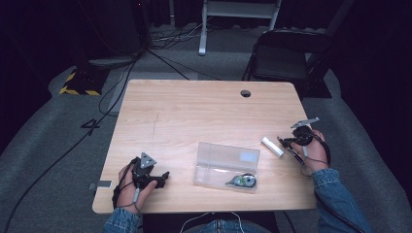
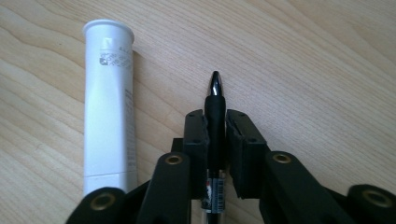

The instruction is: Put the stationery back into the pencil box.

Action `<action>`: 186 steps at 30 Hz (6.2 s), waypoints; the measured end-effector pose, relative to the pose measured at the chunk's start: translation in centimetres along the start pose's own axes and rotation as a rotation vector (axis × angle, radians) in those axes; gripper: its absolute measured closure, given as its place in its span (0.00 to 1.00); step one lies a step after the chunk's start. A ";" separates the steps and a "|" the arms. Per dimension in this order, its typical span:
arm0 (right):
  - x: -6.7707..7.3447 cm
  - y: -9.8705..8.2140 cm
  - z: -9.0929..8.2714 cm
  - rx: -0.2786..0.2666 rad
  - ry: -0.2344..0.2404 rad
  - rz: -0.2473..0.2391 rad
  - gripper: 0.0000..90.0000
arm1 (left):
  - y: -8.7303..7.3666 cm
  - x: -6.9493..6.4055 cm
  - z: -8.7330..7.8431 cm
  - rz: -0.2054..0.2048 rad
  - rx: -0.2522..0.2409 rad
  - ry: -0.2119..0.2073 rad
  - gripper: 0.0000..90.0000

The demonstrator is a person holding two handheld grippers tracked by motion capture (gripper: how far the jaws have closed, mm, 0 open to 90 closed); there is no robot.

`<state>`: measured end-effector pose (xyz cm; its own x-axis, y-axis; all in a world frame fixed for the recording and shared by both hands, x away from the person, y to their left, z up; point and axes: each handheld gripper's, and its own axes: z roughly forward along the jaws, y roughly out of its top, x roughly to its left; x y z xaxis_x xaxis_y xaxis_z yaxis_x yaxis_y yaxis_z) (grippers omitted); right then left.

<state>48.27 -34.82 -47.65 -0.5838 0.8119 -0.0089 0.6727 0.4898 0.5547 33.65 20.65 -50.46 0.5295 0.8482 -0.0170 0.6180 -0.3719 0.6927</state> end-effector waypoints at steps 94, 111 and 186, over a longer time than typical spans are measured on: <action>18.5 6.0 -4.0 -0.252 0.325 -0.429 0.90 | 0.1 0.0 0.2 -0.004 -0.002 -0.004 0.17; 19.6 5.6 -1.9 -0.236 0.337 -0.478 0.90 | 0.1 0.0 0.2 -0.004 -0.002 -0.003 0.17; 22.6 4.4 1.3 -0.079 0.328 -0.672 0.91 | 0.1 0.0 0.2 -0.004 -0.002 -0.003 0.17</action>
<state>38.64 -13.85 -46.48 -0.9711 0.2038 -0.1245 0.0966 0.8121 0.5755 33.83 20.56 -50.48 0.5291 0.8483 -0.0217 0.6187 -0.3681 0.6940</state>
